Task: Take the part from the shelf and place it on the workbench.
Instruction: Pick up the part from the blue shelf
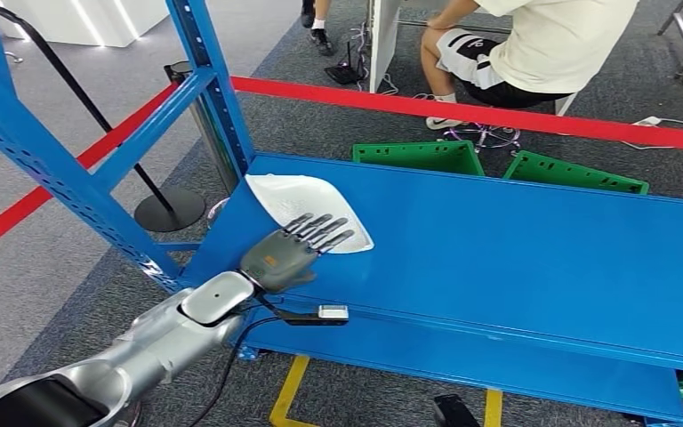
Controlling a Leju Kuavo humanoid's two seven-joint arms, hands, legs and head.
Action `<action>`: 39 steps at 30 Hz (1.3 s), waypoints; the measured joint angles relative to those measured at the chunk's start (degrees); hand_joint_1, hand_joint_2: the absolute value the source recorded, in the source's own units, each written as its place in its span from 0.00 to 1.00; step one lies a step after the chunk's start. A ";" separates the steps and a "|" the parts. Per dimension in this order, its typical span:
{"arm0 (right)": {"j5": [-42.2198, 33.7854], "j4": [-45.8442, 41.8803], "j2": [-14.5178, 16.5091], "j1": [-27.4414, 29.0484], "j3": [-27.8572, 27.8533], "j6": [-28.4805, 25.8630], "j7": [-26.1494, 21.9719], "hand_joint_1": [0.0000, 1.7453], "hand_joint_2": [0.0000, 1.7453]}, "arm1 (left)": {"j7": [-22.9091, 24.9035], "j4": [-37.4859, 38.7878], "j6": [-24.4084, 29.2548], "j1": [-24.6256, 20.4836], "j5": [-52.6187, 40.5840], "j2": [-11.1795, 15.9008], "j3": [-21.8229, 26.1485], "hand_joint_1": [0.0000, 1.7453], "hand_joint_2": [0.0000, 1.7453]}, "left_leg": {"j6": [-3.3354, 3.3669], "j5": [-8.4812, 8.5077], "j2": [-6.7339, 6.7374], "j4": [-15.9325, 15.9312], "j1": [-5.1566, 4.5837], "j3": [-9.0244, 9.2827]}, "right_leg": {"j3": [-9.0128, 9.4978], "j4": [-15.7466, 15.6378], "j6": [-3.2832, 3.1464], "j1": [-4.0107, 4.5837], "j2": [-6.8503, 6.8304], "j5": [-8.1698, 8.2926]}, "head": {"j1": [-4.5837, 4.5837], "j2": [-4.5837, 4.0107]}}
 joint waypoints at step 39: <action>-0.01 0.00 -0.02 1.62 -0.01 -0.47 -0.63 0.00 0.00 | 1.03 2.39 0.22 -0.14 -0.73 4.72 11.70 0.00 1.00 | 0.02 0.02 -0.07 0.00 0.00 0.02 | 0.04 0.00 0.01 0.00 -0.08 -0.03 | -0.01 0.00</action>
